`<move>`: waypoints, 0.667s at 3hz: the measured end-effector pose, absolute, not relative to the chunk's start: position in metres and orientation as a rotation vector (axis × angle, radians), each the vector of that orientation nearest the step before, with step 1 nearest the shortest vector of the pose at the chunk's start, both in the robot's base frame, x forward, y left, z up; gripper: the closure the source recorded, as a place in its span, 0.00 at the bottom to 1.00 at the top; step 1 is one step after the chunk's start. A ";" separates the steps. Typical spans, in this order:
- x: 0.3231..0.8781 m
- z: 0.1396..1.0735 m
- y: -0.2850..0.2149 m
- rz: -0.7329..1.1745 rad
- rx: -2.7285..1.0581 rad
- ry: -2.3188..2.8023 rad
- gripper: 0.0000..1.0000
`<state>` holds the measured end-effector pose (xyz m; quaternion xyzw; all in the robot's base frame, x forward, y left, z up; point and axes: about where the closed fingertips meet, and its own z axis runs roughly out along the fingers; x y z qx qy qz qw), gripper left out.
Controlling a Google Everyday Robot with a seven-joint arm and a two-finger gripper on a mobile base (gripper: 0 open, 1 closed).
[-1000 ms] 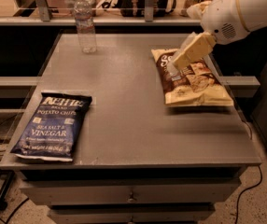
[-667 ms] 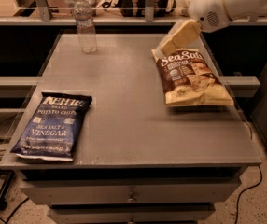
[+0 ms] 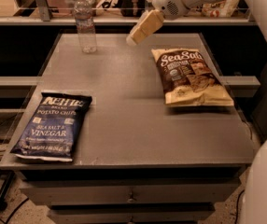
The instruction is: Pick water bottle
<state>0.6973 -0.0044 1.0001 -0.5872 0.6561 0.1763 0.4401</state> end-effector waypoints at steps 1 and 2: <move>0.698 0.998 -0.002 0.437 -1.457 1.635 0.00; 0.710 0.991 0.012 0.463 -1.398 1.628 0.00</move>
Offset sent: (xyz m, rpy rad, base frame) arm 0.0334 0.0373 -0.0201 0.1528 -0.0021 -0.0850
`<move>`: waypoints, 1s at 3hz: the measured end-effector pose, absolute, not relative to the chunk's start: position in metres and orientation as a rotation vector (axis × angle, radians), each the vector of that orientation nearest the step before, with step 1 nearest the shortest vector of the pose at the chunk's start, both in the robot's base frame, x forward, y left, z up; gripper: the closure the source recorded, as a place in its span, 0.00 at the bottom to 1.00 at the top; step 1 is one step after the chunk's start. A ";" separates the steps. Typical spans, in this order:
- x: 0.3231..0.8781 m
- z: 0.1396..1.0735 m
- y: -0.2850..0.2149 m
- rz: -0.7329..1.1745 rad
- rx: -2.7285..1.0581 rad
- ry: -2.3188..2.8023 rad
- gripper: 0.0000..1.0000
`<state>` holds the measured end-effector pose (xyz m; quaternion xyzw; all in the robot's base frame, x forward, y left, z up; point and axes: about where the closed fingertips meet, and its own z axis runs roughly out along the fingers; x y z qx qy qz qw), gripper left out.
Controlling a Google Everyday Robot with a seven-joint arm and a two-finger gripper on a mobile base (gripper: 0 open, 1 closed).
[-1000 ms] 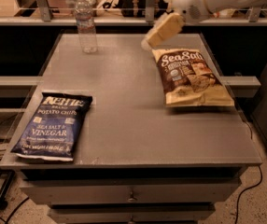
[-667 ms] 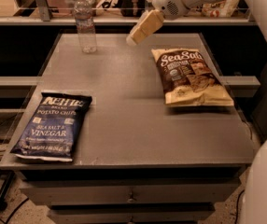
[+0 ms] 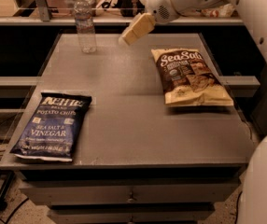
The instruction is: Pick water bottle
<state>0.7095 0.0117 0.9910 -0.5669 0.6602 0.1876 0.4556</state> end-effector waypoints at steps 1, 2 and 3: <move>0.729 0.981 0.042 0.530 -1.314 1.614 0.00; 0.749 0.969 0.071 0.592 -1.244 1.616 0.00; 0.772 0.952 0.100 0.696 -1.147 1.621 0.00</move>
Offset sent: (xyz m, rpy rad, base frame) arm 0.0673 0.0907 -0.0338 0.2485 0.0781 -0.0720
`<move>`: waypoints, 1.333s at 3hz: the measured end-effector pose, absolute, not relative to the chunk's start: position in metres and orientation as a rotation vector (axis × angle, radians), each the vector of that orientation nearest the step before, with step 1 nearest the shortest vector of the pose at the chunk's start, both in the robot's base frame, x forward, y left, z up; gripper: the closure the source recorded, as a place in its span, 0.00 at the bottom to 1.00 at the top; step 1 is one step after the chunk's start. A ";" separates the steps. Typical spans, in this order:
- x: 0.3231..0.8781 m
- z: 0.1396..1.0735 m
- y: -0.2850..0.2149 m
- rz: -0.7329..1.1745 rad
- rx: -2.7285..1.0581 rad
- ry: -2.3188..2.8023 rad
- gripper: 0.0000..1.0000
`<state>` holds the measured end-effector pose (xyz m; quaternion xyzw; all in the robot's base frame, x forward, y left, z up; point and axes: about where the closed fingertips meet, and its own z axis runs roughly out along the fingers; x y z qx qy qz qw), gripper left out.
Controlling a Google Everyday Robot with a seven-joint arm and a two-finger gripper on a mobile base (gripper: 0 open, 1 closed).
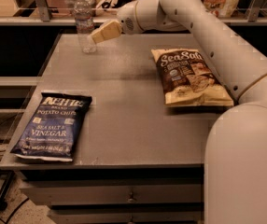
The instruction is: Pick water bottle
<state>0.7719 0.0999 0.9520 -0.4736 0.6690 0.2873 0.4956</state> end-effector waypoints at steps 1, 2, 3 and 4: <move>0.791 0.944 0.128 0.744 -1.093 1.611 0.00; 0.806 0.942 0.153 0.764 -1.060 1.597 0.00; 0.817 0.943 0.167 0.743 -1.025 1.606 0.00; 0.825 0.942 0.178 0.724 -0.994 1.620 0.00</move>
Offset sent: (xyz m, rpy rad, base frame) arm 0.0554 0.0744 -0.0081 0.1366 0.0154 -0.0401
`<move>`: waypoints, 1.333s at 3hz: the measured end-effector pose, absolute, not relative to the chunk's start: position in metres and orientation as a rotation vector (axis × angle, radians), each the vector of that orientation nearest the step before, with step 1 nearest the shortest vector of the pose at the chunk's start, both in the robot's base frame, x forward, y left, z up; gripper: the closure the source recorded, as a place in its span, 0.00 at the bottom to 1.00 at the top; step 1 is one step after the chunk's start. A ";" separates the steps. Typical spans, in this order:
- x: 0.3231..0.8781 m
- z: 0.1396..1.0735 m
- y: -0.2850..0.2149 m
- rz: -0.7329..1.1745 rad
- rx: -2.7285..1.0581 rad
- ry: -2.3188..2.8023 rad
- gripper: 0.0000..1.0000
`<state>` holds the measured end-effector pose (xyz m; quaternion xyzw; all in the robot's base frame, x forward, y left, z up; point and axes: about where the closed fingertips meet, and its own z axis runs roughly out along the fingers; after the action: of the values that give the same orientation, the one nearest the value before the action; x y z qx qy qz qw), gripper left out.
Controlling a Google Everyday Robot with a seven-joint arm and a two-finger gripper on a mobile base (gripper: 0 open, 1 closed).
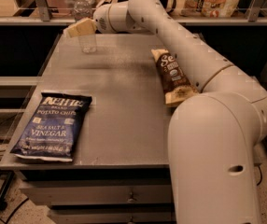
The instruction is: Pick water bottle
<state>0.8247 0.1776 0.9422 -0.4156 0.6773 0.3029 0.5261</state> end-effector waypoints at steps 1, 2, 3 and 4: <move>0.832 0.941 0.180 0.727 -0.942 1.633 0.17; 0.835 0.945 0.175 0.712 -0.900 1.634 0.40; 0.833 0.956 0.164 0.682 -0.869 1.626 0.63; 0.819 0.984 0.140 0.638 -0.856 1.578 0.87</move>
Offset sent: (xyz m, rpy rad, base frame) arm 0.0154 -0.0149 0.0116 0.0615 -0.0017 -0.1257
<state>0.8188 0.1397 0.9843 -0.3660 0.6751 0.2729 0.5795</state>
